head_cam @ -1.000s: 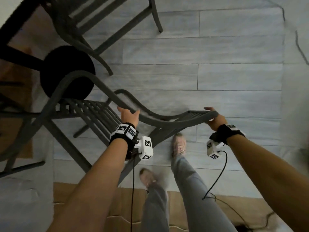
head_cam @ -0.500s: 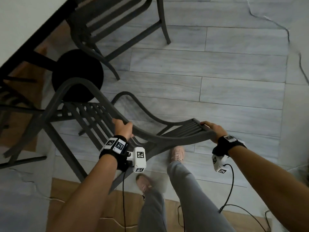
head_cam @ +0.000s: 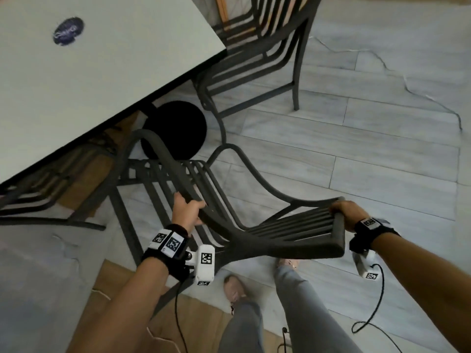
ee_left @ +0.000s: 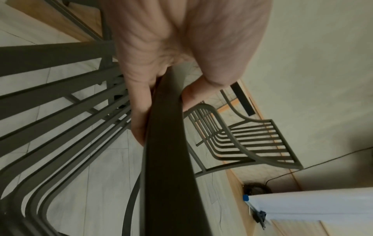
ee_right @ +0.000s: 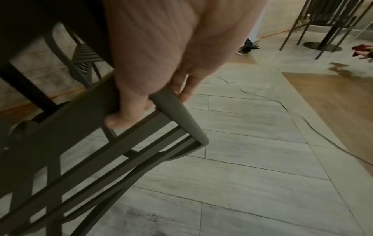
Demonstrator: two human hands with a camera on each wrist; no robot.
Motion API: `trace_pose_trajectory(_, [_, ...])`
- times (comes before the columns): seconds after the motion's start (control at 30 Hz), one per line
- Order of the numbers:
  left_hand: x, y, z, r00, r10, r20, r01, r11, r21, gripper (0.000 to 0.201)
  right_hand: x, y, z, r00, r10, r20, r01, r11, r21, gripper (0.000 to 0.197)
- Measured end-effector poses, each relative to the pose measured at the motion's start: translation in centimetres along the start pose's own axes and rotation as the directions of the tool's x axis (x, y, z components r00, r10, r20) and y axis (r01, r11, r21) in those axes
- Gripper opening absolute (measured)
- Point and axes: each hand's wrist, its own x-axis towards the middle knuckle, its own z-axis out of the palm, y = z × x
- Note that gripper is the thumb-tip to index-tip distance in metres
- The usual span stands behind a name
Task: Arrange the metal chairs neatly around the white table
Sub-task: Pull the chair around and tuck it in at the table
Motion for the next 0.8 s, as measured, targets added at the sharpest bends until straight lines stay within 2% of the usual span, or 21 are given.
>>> trace_pose_trajectory(0.03, [-0.6,-0.1,-1.4,1.0,0.003,0.015,-0.003,1.0,-0.004,0.048,-0.5,-0.7,-0.5,0.998,-0.056,0.019,0.054,0.994,0.096,0.015])
trace_pose_trajectory(0.13, [-2.0,0.1,-5.7,0.999,0.022,0.036,-0.02,0.998,-0.053,0.04,-4.3,-6.2,-5.9,0.989,-0.133,-0.067,0.143,0.974,0.176,0.015])
trace_pose_trajectory(0.2, [-3.2,0.9,-8.5,0.997,0.043,0.067,-0.036,0.993,-0.111,0.035,-6.4,-9.1,-9.1,0.955,-0.253,-0.157,0.269,0.959,0.091,0.019])
trace_pose_trajectory(0.33, [-5.6,1.9,-13.6,0.983,0.115,0.141,-0.089,0.979,-0.181,0.019,-10.0,-13.5,-14.8,0.886,-0.336,-0.32,0.364,0.931,0.032,0.029])
trace_pose_trajectory(0.43, [-5.8,1.5,-16.9,0.977,0.126,0.17,-0.093,0.977,-0.194,0.013,-13.1,-16.9,-18.6,0.829,-0.397,-0.394,0.412,0.91,-0.05,0.032])
trace_pose_trajectory(0.53, [-5.8,0.7,-19.3,0.971,0.129,0.201,-0.081,0.97,-0.229,0.02,-15.6,-20.2,-21.3,0.792,-0.464,-0.397,0.45,0.883,-0.135,0.028])
trace_pose_trajectory(0.6, [-5.4,-0.1,-20.8,0.969,0.113,0.219,-0.06,0.971,-0.233,0.015,-16.6,-22.2,-22.2,0.774,-0.513,-0.371,0.468,0.858,-0.211,0.023])
trace_pose_trajectory(0.67, [-4.9,-0.9,-22.4,0.966,0.085,0.244,-0.028,0.974,-0.226,0.015,-17.3,-24.4,-22.2,0.781,-0.516,-0.351,0.442,0.854,-0.272,0.021])
trace_pose_trajectory(0.8, [-4.1,-2.1,-26.2,0.961,0.03,0.276,0.028,0.978,-0.206,0.023,-18.8,-29.0,-20.6,0.757,-0.569,-0.321,0.464,0.814,-0.349,0.023])
